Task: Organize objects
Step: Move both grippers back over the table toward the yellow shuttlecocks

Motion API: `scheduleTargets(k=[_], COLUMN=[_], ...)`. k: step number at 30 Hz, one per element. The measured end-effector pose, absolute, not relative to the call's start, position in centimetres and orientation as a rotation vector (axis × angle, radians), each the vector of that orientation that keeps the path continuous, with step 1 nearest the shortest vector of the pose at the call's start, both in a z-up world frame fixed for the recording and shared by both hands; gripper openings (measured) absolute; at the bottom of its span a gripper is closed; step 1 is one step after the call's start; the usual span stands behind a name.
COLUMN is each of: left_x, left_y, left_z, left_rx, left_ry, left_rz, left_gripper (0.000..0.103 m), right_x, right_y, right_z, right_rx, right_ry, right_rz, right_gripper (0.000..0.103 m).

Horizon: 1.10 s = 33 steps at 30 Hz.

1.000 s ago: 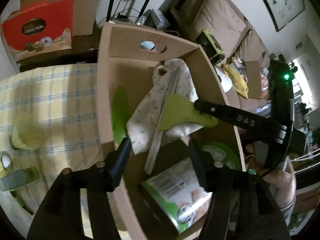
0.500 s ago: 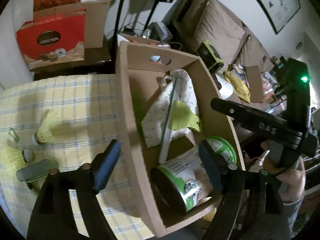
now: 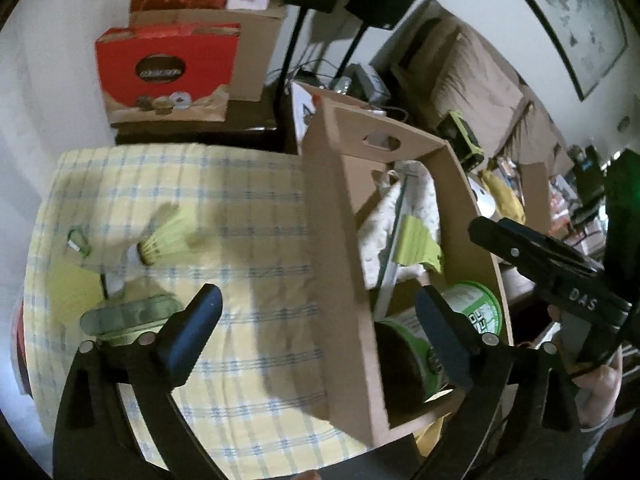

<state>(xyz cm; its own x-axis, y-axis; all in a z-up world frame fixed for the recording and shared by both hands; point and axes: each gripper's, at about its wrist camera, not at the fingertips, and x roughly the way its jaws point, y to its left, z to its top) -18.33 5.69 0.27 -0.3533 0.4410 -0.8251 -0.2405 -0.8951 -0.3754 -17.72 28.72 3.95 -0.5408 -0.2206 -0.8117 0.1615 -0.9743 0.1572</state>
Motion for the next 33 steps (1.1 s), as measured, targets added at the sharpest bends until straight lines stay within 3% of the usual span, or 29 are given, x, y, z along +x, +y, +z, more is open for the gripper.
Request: scheduleTargets(k=[11,33], left_x=[-17.7,-16.1], left_y=[0.0,-9.5], left_z=[0.6,-0.5], left_rx=[-1.499,-1.526], left_ry=[-0.256,-0.258], left_rz=[2.407,2.593], left_gripper=[0.103,0.103], right_x=[-16.6,-16.4], right_y=[24.1,15.6], right_z=[4.2,3.5], right_rx=[1.341,1.295], right_ry=[-0.002,0.069], right_rz=[-2.534,-2.452], right_gripper=[0.09,0.09])
